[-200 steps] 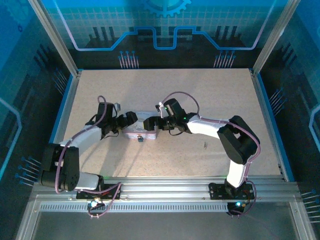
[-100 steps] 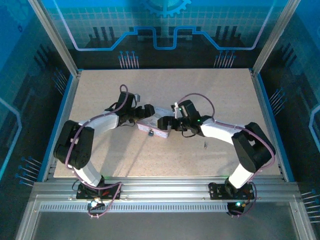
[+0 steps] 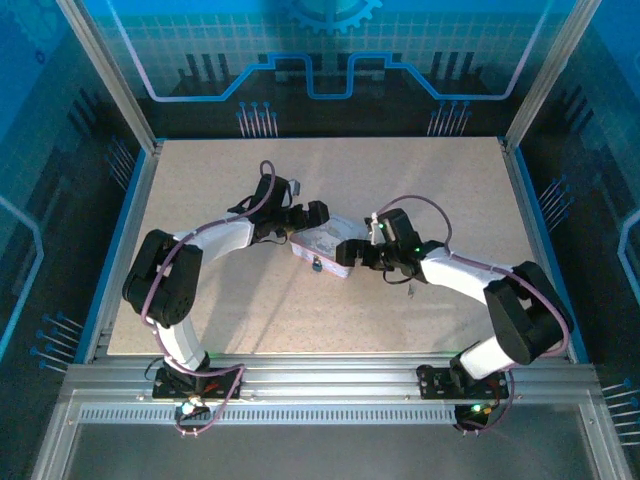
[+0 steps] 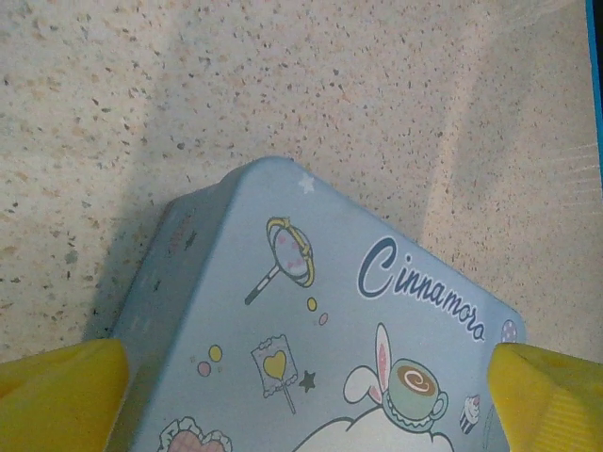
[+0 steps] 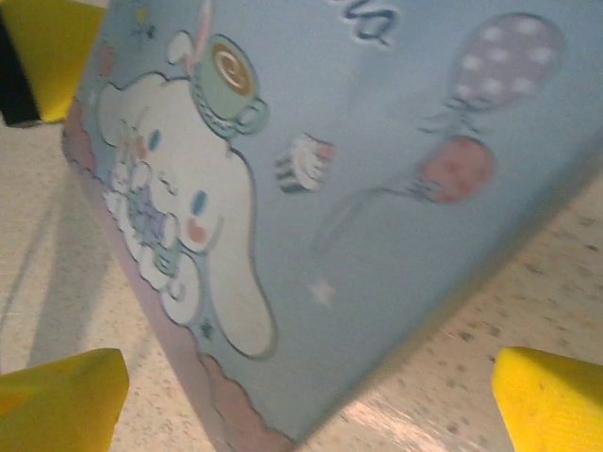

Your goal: Unlock the padlock with the key

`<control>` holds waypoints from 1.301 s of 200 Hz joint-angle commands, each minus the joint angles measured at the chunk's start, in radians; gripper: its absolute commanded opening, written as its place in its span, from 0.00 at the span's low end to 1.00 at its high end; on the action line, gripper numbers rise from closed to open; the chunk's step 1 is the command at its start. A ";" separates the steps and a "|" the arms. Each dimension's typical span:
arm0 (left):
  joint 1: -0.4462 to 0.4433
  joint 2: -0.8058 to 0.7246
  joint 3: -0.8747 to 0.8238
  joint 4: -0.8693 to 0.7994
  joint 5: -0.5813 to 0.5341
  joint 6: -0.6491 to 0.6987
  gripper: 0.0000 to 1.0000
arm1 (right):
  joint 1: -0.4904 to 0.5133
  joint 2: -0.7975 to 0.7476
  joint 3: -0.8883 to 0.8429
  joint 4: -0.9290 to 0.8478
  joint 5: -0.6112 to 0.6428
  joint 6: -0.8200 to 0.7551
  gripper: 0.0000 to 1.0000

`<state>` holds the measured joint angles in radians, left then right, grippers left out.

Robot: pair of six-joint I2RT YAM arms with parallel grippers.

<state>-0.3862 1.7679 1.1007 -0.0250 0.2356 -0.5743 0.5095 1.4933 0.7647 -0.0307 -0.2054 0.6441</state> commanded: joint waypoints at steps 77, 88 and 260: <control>-0.010 -0.327 -0.203 -0.023 -0.044 0.012 0.99 | -0.050 -0.183 0.060 -0.581 0.351 -0.221 0.87; -0.018 -0.355 -0.233 -0.023 -0.046 0.003 0.99 | -0.054 -0.179 0.056 -0.616 0.361 -0.221 0.83; -0.037 -0.403 -0.340 0.033 -0.039 -0.035 0.99 | -0.048 -0.018 0.024 -0.680 0.404 -0.143 0.43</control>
<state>-0.4164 1.3556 0.7628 -0.0158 0.1951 -0.6037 0.4637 1.4593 0.7776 -0.6880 0.1802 0.4801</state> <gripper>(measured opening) 0.988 0.438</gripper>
